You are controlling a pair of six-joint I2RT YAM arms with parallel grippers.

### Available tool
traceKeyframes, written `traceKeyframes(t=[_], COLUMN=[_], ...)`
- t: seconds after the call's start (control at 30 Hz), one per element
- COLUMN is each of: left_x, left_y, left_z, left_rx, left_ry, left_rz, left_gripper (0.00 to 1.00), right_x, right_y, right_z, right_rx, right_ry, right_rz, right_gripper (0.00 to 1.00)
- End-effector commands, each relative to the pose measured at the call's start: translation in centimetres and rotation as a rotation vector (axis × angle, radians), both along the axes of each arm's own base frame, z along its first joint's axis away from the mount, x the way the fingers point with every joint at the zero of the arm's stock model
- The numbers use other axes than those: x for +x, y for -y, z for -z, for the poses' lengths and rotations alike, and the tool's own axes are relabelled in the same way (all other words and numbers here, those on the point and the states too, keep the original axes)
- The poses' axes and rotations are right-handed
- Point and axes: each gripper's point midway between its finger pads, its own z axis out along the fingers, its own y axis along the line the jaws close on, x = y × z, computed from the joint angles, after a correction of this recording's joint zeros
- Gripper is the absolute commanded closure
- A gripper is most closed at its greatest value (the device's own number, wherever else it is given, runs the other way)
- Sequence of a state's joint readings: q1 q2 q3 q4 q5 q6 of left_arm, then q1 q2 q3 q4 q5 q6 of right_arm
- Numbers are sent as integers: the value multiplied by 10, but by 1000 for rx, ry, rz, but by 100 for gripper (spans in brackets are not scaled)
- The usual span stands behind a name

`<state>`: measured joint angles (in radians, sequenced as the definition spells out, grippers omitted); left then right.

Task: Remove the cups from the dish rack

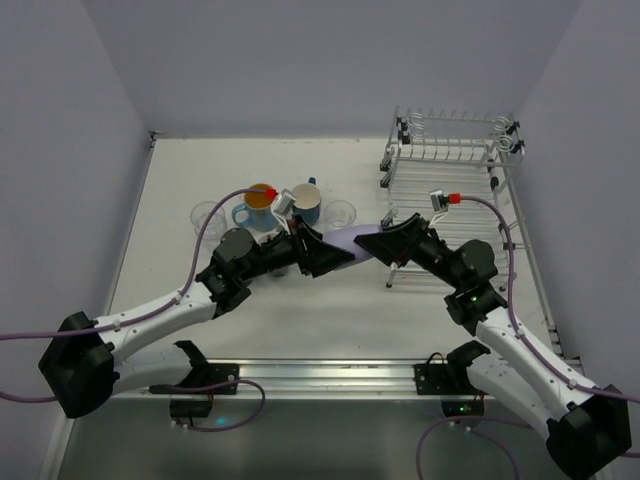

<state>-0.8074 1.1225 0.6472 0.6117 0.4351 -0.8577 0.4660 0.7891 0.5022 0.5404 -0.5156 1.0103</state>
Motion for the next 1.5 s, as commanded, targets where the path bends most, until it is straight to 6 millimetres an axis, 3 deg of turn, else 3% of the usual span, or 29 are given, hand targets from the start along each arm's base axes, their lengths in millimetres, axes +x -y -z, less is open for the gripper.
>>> traceKeyframes(t=[0.0,0.07,0.1,0.17,0.2,0.23,0.3,0.33,0.37,0.43,0.47,0.5,0.53,0.57,0.63,0.7,0.73,0.93,1.2,1.3,1.43,1.47], left_x=[-12,-9,-9,-4,-3,3,14,18,26,32,39,42,39,43,41,40,42,50,48,53,55,56], left_y=[-1,-2,-3,-4,-6,-5,-11,-16,-19,-33,-42,-47,-57,-59,-57,-49,-47,-31,-29,-32,-32,-31], left_z=[-40,-41,-42,-38,-40,-28,-22,4,-3,27,35,49,63,62,77,93,95,134,194,205,213,215], left_rx=[-151,-154,-155,-135,-125,-52,31,158,203,446,519,596,687,712,768,807,818,968,1190,1231,1266,1273], left_ry=[75,78,79,76,79,64,63,42,61,42,41,26,12,16,0,-21,-19,-39,-55,-58,-54,-52], left_rz=[48,29,24,-7,-22,-47,-117,-141,-180,-209,-252,-260,-253,-267,-226,-193,-187,-169,-168,-190,-195,-193], left_gripper=[45,62,79,96,100,100,100,100,100,100,100,100,100,100,100,100,100,100,100,100,85,77], right_x=[-9,-10,-10,-9,-9,-9,-3,0,0,9,8,15,16,16,15,11,11,-4,-10,-10,-11,-12], right_y=[-7,-10,-12,-14,-14,-13,-8,-6,-1,9,15,24,29,35,50,61,70,95,106,105,106,107], right_z=[-2,1,6,10,12,13,17,26,18,33,22,23,36,32,38,32,42,37,29,31,31,30], right_rx=[48,61,59,59,57,57,42,10,8,-74,-78,-119,-178,-196,-257,-270,-305,-338,-334,-340,-341,-340], right_ry=[15,6,-4,-16,-19,-17,-16,-47,-26,-58,-29,-10,-50,-41,-37,-2,-33,5,32,28,28,29], right_rz=[-42,-49,-52,-52,-50,-43,11,35,61,149,182,246,273,300,366,408,445,524,556,552,554,556], right_gripper=[79,78,78,72,62,35,10,1,1,1,1,1,1,1,1,1,1,1,1,1,1,1])
